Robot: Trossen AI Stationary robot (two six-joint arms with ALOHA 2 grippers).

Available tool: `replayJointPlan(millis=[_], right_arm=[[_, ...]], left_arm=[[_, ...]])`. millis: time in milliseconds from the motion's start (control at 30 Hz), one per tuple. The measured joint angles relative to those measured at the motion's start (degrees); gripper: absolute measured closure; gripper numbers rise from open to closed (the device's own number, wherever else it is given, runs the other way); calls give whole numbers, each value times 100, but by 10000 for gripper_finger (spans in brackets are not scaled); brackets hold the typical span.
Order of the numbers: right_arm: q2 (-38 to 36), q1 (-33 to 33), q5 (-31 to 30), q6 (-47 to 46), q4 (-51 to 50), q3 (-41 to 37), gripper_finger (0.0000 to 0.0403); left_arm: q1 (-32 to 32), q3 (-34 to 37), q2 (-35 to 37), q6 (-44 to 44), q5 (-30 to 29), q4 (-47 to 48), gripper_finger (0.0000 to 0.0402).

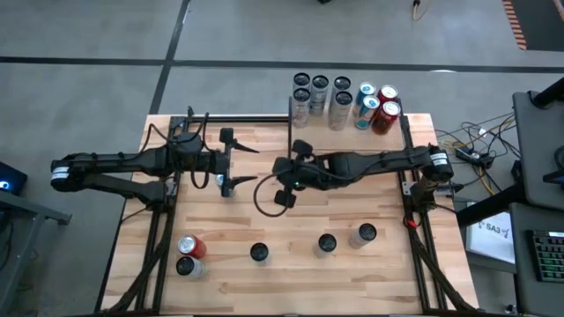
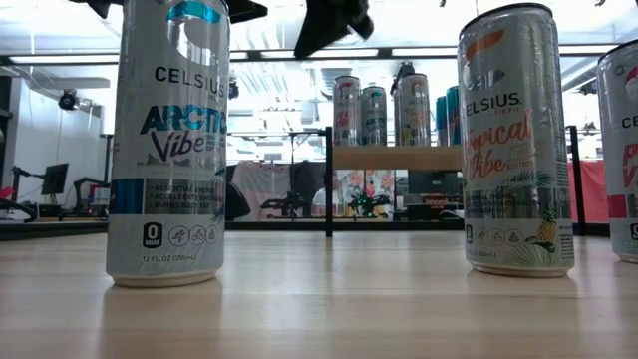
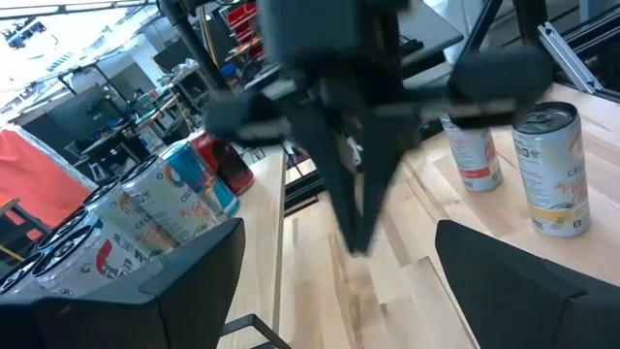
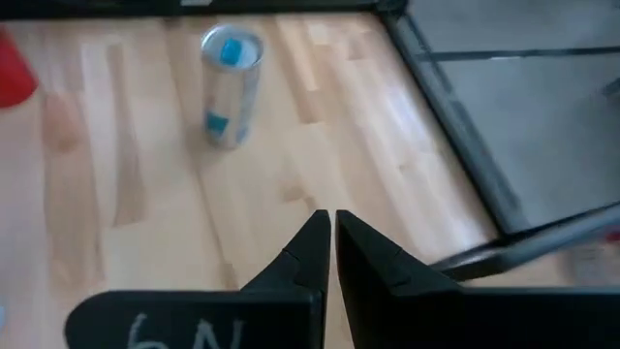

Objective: Place canned beverage on shelf
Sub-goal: Put the blue soda can on the shelf aligned with the other blue soda cans

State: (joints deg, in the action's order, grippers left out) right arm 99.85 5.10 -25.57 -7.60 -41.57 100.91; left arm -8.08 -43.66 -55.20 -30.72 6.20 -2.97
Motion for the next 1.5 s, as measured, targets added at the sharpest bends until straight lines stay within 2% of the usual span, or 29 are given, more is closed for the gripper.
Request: replayJointPlan(millis=[133,333,567,733,1033,1133,1500], right_arm=[[-31,24,462,22,569,-482,390],[-301,177,505,275,1759,-1368,390],[-1253,177,499,440,3314,-2820,390],[-1966,177,296,85,3961,-3910,390],[-2666,268,361,55,6067,-5553,390],[-2697,291,353,35,6371,-5799,390],[-2679,291,353,-184,6306,-5843,390]], left_arm=[[0,0,0,11,0,1,79],[0,0,1,20,14,4,79],[0,0,0,39,13,14,79],[0,2,0,39,10,12,79],[-2,4,0,90,-442,102,79],[-2,4,0,131,-444,98,79],[-1,7,0,972,-420,458,79]])
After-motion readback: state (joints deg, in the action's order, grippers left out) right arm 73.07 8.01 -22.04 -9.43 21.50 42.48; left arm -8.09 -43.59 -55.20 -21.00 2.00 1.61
